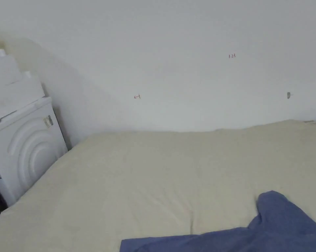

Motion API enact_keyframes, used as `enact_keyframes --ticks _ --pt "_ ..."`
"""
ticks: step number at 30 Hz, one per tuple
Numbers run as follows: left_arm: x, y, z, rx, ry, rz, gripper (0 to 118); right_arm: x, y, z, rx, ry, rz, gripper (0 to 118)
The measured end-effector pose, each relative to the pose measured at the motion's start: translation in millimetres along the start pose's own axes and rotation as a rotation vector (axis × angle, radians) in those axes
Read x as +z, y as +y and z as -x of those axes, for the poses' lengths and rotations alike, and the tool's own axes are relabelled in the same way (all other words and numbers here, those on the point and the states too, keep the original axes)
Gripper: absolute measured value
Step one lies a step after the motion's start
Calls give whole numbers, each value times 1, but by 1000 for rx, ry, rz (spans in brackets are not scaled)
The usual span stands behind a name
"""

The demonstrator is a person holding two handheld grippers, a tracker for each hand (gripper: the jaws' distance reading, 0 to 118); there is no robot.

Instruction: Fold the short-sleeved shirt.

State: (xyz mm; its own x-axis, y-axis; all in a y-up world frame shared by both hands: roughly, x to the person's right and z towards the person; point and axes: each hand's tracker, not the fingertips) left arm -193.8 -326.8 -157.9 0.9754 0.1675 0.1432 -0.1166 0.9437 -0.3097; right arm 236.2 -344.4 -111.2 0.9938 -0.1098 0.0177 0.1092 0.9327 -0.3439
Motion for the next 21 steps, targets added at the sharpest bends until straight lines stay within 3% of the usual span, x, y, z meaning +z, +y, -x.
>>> enact_keyframes --ticks 6,8,10,11,17,21 --pt "-53 -4 19 10 40 149 1 -6 -5 -3 -39 10 20 0" --pt "-92 -7 28 -24 54 222 18 -11 -6 -5 -67 21 37 0" --pt "-135 -13 41 -46 70 287 59 -17 -8 -8 -68 34 47 1" --pt "-164 -18 49 -56 51 341 67 -20 -9 -9 -67 30 57 1" --pt "-297 -43 84 -20 113 575 68 -42 -18 -21 -91 -12 144 1" --pt "-344 -60 95 -40 136 637 68 -55 -25 -32 -107 -44 193 1"
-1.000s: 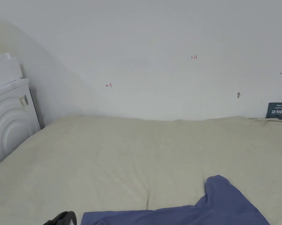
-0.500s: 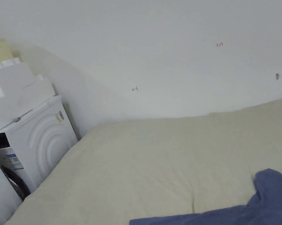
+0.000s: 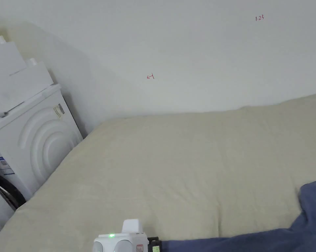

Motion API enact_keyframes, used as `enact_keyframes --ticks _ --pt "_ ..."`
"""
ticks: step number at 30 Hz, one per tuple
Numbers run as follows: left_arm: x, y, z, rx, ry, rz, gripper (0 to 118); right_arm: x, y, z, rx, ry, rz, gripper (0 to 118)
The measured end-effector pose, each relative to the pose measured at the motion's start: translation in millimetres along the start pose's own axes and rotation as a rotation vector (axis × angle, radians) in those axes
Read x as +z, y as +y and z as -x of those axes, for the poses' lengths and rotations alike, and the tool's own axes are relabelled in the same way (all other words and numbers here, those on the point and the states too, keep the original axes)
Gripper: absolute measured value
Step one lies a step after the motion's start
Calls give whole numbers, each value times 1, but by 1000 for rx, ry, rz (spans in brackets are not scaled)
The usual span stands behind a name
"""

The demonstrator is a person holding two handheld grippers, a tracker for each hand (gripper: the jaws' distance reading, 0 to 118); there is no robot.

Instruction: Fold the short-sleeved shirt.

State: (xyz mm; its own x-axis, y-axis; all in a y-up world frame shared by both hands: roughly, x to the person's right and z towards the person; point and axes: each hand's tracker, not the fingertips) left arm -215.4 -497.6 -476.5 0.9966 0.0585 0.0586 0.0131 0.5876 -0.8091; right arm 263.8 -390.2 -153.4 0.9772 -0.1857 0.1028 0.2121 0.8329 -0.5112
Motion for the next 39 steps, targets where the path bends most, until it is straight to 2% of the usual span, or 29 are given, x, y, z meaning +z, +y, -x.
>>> enact_keyframes --ticks 5,6,7,9,12,14,15,16,17,18,19,22,23,27,29,31,33,34,35,36,37,38,39 --pt "-18 2 -3 36 3 30 68 -10 -3 -10 -19 -18 51 1" --pt "-15 1 -3 20 16 26 63 -11 -4 -10 -22 -25 51 1" --pt "-12 -1 -7 -34 43 27 49 -12 -6 -11 -25 -31 54 1" --pt "-7 -5 -23 -149 60 10 4 -17 -7 -14 -42 -19 65 1" --pt "-19 -17 -38 -290 108 46 3 -26 -6 -13 -37 -10 73 2" --pt "-12 -13 -41 -232 104 58 3 -35 6 -13 11 2 66 10" --pt "-12 -11 -40 -207 98 71 3 -41 13 -13 54 -2 59 28" --pt "-12 -8 -39 -191 90 85 3 -51 23 -16 94 -12 51 51" --pt "-15 -3 -32 -187 85 95 3 -67 36 -23 122 -15 62 75" --pt "-19 0 -25 -186 80 103 3 -85 47 -30 131 -28 90 93" --pt "-20 1 -23 -183 72 112 3 -108 60 -40 124 -19 137 97" --pt "-24 3 -18 -132 48 133 3 -182 96 -67 76 -1 275 97" --pt "-25 4 -15 -121 41 135 3 -208 106 -77 80 -50 306 97" --pt "-23 5 -11 -95 12 150 3 -288 127 -96 151 -129 402 97" --pt "-22 6 -8 -65 -6 159 3 -322 124 -102 137 -147 477 93" --pt "-19 5 -7 -29 -20 158 3 -340 113 -106 104 -162 505 72" --pt "-18 3 -7 -26 -22 156 3 -348 99 -106 109 -144 533 52" --pt "-16 3 -11 -37 -22 152 3 -342 94 -102 117 -118 495 44" --pt "-15 2 -13 -53 -18 146 3 -335 93 -94 170 -138 450 37" --pt "-14 0 -14 -58 -12 139 3 -332 93 -91 181 -112 441 11" --pt "-12 -3 -17 -63 -3 128 3 -331 92 -88 164 -62 450 3" --pt "-12 -3 -17 -74 7 111 3 -329 91 -85 201 -131 428 3" --pt "-10 -6 -18 -88 9 92 3 -323 91 -80 214 -116 435 3"
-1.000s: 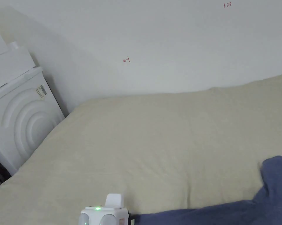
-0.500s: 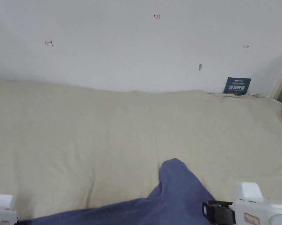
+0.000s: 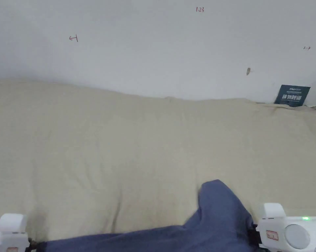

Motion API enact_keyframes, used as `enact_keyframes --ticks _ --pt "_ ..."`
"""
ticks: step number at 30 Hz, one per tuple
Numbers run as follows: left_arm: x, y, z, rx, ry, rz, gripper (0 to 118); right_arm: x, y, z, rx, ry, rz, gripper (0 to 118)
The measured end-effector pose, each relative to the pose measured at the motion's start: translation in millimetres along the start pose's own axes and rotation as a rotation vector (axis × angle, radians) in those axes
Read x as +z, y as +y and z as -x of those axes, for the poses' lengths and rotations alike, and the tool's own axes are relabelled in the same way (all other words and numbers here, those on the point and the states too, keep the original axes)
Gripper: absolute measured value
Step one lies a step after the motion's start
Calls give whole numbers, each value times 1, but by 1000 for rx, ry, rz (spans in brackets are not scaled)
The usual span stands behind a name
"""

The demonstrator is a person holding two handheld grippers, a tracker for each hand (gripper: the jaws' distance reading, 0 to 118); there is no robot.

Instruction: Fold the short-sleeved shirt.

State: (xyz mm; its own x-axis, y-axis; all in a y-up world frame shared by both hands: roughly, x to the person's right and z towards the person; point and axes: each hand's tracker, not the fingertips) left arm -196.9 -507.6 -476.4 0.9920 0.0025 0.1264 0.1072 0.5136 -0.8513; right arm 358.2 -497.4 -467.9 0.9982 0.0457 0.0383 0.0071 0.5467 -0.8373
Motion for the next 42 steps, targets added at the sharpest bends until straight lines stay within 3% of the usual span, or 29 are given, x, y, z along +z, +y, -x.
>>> enact_keyframes --ticks 2,4,5,10,15,19,22,29,30,31,33,35,39,42 --pt "11 -2 5 -3 -19 -34 3 9 -2 -7 -35 22 -20 3" --pt "30 -5 15 6 -66 -120 3 32 -5 -16 -114 123 -71 3" --pt "45 -9 20 25 -148 -143 3 48 -10 -20 -132 154 -104 3" --pt "126 -55 41 83 -293 -277 3 148 -54 -27 -178 247 -231 3" --pt "183 -131 57 115 -398 -294 3 219 -134 -33 -191 242 -265 3" --pt "197 -189 60 137 -396 -300 3 242 -198 -35 -264 243 -269 3" --pt "187 -212 60 161 -403 -263 3 237 -231 -31 -314 238 -223 3" --pt "152 -217 53 161 -336 -197 5 197 -250 -27 -329 202 -150 5" --pt "153 -216 55 175 -318 -197 17 198 -251 -27 -285 169 -134 15" --pt "160 -215 58 203 -274 -199 29 203 -252 -26 -266 111 -156 33" --pt "185 -213 62 201 -210 -342 46 225 -250 -30 -186 -29 -229 62" --pt "223 -204 63 165 -183 -456 58 262 -244 -26 -136 -97 -361 65" --pt "292 -187 40 109 -143 -644 100 328 -225 -1 -70 -123 -582 67" --pt "324 -182 12 65 -179 -738 105 356 -213 22 -80 -72 -662 74"
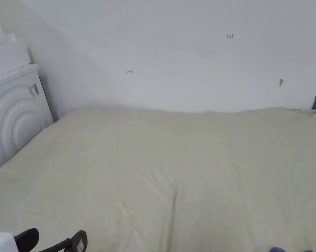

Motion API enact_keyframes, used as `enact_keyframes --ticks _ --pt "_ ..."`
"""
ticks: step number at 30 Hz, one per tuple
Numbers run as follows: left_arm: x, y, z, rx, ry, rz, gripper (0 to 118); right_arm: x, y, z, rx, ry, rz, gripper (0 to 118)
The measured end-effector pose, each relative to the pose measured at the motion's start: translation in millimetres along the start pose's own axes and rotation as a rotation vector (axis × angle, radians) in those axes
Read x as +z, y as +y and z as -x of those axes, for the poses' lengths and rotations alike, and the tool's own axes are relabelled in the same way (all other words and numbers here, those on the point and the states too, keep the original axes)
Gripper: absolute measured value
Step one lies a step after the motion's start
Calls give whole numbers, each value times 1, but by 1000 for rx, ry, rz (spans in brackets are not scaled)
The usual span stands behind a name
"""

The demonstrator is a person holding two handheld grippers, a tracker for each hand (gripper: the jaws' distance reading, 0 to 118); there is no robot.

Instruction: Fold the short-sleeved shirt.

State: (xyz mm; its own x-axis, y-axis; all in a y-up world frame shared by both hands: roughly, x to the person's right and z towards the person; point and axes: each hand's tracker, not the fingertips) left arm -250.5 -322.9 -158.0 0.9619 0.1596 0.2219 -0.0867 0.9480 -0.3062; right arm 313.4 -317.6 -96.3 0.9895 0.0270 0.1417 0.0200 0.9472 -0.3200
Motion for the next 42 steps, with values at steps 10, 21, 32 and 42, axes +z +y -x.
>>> enact_keyframes --ticks 10,21,32,42 --pt "1 3 -70 -41 -59 -107 105 3 9 53 -218 292 -95 102" --pt "3 -20 -59 -63 -3 -45 54 -6 -24 71 -75 246 -17 59" --pt "-13 -63 2 103 27 156 0 -13 -48 79 -93 248 83 0" --pt "-87 -125 91 534 -136 357 34 -22 -62 73 -141 282 146 0"
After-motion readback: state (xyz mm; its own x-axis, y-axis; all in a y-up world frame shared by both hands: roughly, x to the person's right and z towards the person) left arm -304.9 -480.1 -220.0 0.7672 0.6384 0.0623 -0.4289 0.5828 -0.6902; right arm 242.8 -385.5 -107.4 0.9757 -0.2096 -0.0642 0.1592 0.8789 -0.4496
